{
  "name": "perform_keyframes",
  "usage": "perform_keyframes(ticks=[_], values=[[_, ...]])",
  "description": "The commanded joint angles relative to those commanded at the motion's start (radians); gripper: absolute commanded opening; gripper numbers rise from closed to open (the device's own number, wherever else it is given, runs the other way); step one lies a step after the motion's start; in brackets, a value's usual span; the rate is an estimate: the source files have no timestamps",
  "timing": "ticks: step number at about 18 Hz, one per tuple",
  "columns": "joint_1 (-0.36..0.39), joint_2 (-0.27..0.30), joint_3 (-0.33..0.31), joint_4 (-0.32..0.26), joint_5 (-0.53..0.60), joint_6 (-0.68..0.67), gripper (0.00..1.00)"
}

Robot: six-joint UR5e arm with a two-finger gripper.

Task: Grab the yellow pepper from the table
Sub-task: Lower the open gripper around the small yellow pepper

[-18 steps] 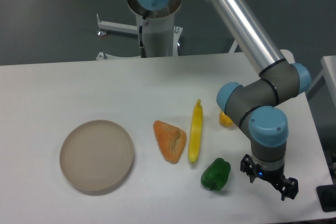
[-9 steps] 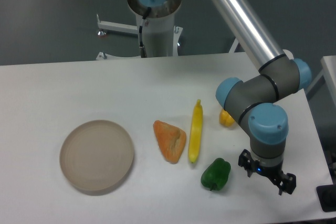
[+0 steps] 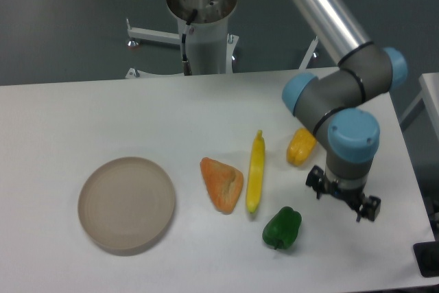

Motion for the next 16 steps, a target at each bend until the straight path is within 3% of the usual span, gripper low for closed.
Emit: perform_keyframes(ticks=[3,12,16], values=[[0.012,0.034,-0.046,-0.068,0.009,0.003,1.00],[0.045,0.130,-0.247,-0.054,0.023,0.086,1.00],[0.040,0.143,-0.298,-0.049,0.028,0.084,1.00]])
